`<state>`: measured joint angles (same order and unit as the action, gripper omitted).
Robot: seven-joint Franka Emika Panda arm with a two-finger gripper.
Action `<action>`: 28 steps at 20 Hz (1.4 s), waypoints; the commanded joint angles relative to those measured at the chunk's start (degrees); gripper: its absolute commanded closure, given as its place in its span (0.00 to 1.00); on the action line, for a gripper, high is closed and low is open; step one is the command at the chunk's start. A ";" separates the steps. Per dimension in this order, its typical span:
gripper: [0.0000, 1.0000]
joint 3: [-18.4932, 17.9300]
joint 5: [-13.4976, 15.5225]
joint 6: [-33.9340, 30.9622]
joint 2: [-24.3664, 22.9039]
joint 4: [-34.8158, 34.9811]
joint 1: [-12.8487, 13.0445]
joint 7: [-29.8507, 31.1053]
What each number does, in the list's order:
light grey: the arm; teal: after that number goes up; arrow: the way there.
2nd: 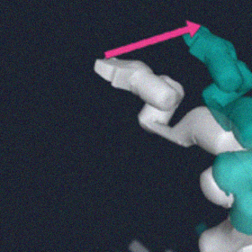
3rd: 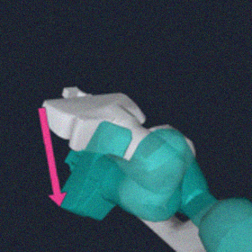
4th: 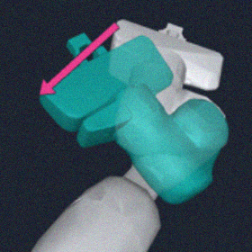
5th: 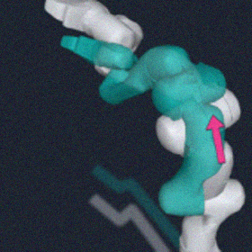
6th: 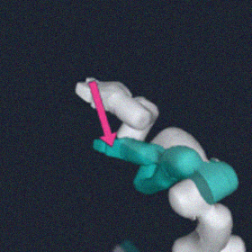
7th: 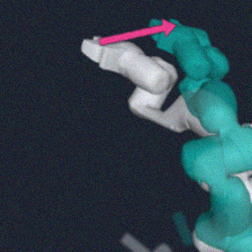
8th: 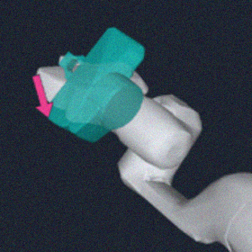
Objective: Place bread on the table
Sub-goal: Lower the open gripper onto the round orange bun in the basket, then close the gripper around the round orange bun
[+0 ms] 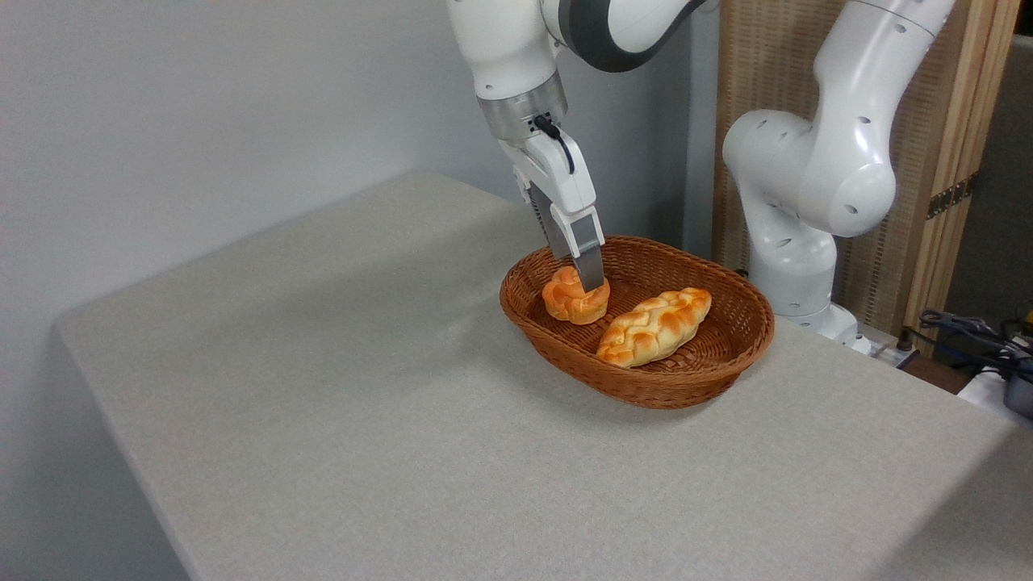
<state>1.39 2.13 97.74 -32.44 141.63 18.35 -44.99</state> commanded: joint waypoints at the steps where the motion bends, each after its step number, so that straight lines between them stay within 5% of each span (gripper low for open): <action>1: 0.00 -0.07 0.95 0.96 -0.17 1.02 0.37 -1.24; 5: 0.00 0.19 0.95 3.76 0.10 2.68 2.22 -2.55; 20: 0.00 5.47 -0.02 11.06 0.45 7.61 1.96 -6.16; 22: 0.11 5.47 -0.02 11.16 0.45 7.87 1.78 -6.16; 24: 0.41 5.38 -0.02 11.16 0.45 7.96 1.69 -6.16; 26: 0.57 5.38 0.07 10.81 0.45 7.88 1.52 -6.16; 28: 0.62 5.20 0.07 10.63 0.36 7.79 1.43 -6.33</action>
<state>6.96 2.09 107.36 -32.19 148.66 20.02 -50.28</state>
